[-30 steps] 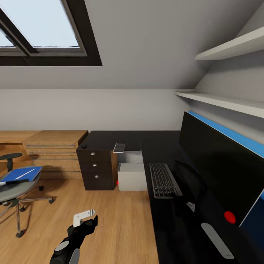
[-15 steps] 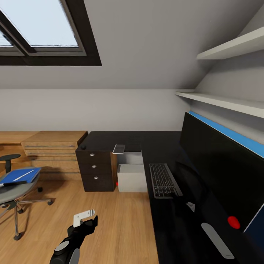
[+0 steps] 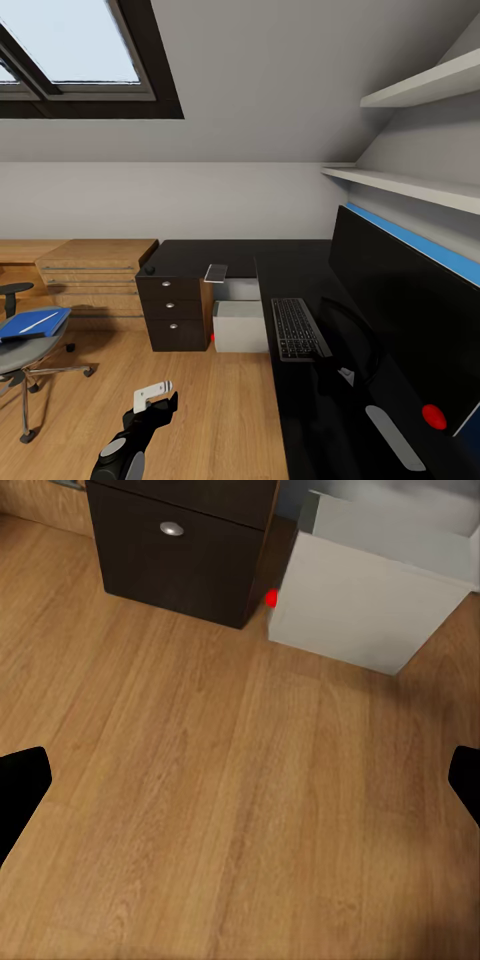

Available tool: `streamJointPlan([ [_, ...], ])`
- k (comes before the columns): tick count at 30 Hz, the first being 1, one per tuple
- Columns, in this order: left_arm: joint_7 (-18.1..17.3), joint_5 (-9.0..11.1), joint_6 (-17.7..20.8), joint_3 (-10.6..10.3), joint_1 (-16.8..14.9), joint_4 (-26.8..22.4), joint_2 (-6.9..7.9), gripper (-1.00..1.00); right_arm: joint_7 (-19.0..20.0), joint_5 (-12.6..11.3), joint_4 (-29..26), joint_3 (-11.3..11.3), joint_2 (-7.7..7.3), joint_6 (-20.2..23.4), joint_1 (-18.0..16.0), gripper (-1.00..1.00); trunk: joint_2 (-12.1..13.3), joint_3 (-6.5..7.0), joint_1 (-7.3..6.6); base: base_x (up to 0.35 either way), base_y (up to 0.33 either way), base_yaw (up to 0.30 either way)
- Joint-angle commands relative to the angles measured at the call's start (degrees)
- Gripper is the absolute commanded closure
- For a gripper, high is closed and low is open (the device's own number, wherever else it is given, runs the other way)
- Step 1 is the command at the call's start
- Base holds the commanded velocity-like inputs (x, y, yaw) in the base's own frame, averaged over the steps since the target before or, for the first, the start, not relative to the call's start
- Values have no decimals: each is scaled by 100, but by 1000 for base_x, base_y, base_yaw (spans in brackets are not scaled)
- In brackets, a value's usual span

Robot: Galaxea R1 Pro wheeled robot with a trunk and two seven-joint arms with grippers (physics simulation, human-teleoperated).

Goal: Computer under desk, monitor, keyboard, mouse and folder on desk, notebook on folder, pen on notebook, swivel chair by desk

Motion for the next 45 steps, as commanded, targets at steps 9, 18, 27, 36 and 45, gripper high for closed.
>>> streamJointPlan([
  [9, 47, 69, 20, -9, -3, -11, 1, -100, -26, -47, -3, 6, -13, 10, -4, -100, -5, -7, 0, 1, 0, 0],
  [18, 48, 61, 20, -9, -3, -11, 1, -100, -23, -47, -1, -6, -13, 13, -4, -100, -5, -7, 0, 0, -61, 0],
  [27, 47, 65, 18, -9, -3, -11, 1, -100, -23, -47, -2, 2, -13, 7, -4, -100, -5, -7, 0, 0, -19, 0],
  [36, 47, 65, 26, -9, -3, -15, 1, -100, -23, -47, 4, 11, -13, 7, -4, -100, -5, -7, 0, -180, 0, 0],
  [45, 47, 69, 27, -9, -3, -18, 1, -100, -23, -40, 0, 11, -13, 3, -4, -100, -5, -7, 0, -332, 0, 0],
])
